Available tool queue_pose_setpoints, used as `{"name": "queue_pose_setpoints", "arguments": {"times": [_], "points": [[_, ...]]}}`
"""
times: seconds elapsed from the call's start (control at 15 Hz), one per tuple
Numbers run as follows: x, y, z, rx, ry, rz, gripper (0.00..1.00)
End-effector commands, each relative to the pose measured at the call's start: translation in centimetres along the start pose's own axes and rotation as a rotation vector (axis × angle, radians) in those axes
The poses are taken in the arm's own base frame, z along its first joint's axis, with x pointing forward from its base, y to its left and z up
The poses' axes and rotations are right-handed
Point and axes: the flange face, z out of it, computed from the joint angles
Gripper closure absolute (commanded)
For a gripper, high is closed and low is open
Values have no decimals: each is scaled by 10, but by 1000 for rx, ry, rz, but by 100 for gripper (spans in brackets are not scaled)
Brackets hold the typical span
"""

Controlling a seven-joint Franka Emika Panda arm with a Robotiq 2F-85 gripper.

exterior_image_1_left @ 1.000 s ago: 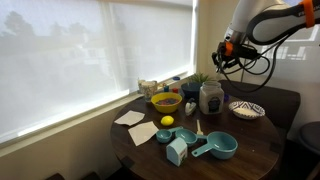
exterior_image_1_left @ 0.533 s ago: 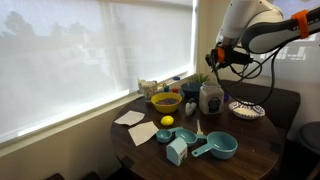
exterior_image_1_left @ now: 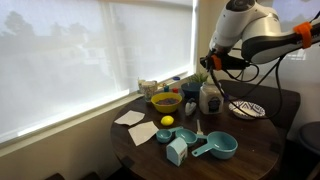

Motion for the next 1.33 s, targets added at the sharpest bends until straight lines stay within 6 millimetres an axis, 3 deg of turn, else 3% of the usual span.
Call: {"name": "queue_pose_setpoints", "arguments": {"times": [0.0, 0.47, 1.27], "points": [[-12, -2, -4, -38, 100, -61, 97], [-35, -3, -8, -75, 174, -121, 97], [-42, -7, -23, -122, 371, -130, 97]]}}
